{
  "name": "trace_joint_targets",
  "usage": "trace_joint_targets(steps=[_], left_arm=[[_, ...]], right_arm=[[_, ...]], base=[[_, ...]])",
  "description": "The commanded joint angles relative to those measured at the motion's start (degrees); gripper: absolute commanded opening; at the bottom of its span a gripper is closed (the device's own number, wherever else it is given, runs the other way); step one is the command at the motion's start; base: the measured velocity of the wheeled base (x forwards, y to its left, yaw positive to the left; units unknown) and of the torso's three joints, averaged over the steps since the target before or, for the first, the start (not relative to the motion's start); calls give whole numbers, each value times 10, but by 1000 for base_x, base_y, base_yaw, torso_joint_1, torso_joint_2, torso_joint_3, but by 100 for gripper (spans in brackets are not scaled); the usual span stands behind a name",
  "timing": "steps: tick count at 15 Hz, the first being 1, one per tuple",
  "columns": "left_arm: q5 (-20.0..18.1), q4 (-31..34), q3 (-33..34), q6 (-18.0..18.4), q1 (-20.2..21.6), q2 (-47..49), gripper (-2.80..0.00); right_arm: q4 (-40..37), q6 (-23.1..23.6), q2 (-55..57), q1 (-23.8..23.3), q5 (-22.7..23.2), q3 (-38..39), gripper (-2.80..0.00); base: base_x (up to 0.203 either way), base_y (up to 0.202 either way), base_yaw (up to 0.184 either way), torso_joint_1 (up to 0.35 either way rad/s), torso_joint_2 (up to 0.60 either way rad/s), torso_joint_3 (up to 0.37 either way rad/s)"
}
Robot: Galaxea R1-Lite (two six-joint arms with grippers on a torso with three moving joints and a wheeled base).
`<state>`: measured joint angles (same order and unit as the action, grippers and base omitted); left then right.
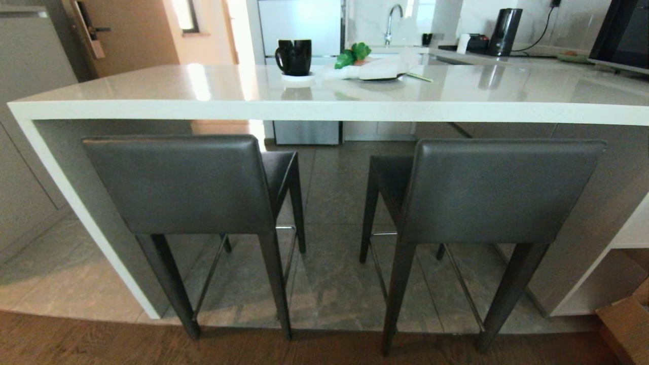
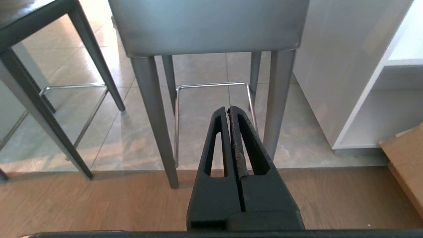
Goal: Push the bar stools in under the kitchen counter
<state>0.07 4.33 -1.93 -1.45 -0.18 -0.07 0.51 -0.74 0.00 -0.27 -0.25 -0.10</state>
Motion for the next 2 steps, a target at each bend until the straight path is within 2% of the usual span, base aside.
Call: trace_joint_targets(steps=[1, 2], left_arm=[[1, 0, 0, 0, 0, 0, -280], [0, 0, 0, 0, 0, 0, -280]], right_arm=[[0, 1, 0, 1, 1, 0, -280], [0, 2, 0, 0, 1, 0, -280]], base=[[0, 0, 0, 0, 0, 0], [0, 0, 0, 0, 0, 0]])
